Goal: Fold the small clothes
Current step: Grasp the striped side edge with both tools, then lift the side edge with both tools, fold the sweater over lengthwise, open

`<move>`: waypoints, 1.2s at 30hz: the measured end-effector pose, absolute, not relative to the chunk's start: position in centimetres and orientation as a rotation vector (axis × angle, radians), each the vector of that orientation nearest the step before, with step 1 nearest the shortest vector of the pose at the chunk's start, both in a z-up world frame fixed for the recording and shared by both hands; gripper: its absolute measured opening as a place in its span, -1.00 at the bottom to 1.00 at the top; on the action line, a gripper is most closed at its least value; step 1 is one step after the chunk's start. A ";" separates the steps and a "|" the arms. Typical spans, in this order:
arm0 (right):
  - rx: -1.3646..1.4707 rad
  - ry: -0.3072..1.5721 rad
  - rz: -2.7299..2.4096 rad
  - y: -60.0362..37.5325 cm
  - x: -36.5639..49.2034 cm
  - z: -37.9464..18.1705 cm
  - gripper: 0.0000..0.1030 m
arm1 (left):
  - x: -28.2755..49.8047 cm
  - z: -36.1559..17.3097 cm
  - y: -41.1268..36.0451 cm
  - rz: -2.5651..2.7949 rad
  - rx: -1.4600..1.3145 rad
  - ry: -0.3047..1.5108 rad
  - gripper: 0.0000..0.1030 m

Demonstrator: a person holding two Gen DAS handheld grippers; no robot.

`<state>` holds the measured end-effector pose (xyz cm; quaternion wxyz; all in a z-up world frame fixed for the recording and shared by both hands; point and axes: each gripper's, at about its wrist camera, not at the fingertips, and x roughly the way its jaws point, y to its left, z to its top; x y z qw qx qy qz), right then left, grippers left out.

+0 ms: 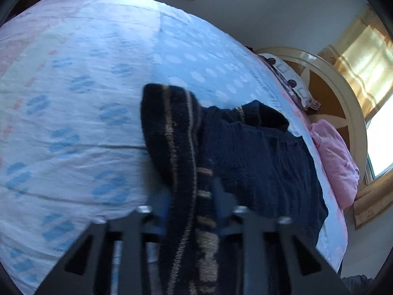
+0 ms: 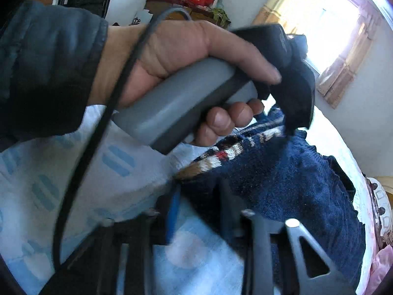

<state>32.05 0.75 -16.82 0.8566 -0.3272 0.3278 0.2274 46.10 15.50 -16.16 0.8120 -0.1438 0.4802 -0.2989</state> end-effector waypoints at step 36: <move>-0.352 0.528 0.276 -17.1 30.1 -6.1 -0.84 | 44.5 -7.1 6.4 -0.668 -0.448 0.842 -0.71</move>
